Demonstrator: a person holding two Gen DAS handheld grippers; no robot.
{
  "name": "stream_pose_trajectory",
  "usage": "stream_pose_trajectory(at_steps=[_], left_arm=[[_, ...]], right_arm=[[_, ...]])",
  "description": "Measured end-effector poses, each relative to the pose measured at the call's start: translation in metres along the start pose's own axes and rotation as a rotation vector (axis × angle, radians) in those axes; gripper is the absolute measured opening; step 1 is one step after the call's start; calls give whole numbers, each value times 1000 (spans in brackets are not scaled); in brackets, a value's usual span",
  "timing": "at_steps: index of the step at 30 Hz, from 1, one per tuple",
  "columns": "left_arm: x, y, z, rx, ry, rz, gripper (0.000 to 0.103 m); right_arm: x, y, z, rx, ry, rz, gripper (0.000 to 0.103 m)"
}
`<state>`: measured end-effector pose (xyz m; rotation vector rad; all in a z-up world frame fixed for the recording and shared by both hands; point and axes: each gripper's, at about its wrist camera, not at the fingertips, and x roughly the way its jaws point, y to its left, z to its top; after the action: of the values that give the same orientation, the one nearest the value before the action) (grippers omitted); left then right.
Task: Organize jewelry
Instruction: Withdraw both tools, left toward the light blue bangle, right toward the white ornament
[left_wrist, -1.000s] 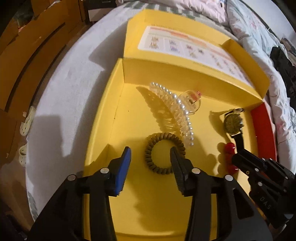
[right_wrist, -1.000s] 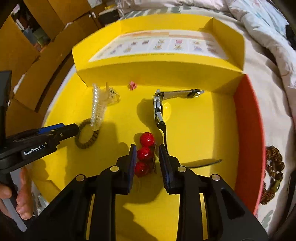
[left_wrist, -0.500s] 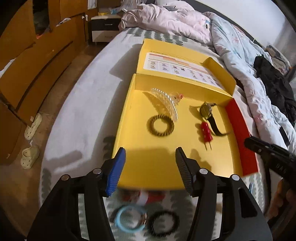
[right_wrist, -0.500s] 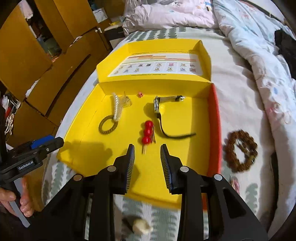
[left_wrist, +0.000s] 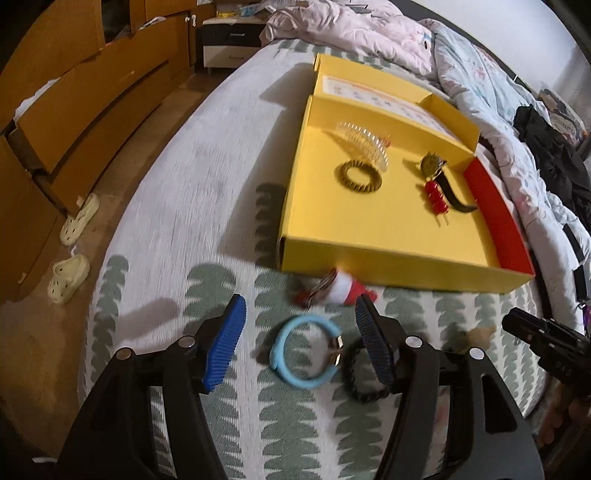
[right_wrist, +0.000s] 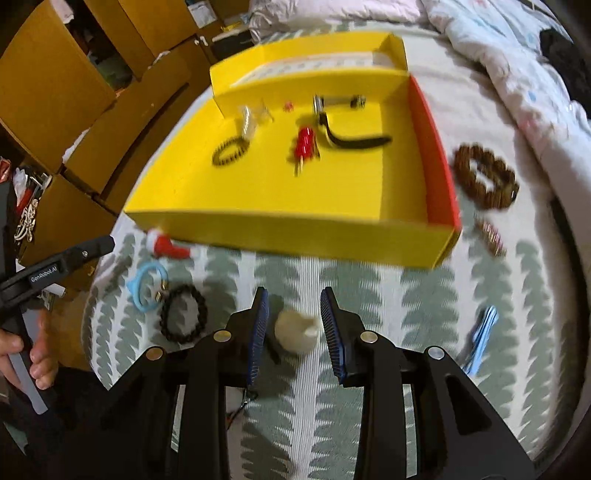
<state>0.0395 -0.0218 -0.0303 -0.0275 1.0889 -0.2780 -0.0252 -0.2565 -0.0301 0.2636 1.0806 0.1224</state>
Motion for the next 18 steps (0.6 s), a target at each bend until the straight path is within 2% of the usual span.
stream_pose_trajectory(at_steps=[8, 13, 18], left_arm=[[18, 11, -15, -21, 66, 12, 62], [25, 7, -20, 0, 82, 44, 62], [27, 8, -18, 13, 75, 77, 66]], right_arm=[[4, 2, -9, 3, -3, 11, 34], [9, 0, -12, 10, -3, -6, 50], [14, -4, -15, 10, 1, -23, 55]])
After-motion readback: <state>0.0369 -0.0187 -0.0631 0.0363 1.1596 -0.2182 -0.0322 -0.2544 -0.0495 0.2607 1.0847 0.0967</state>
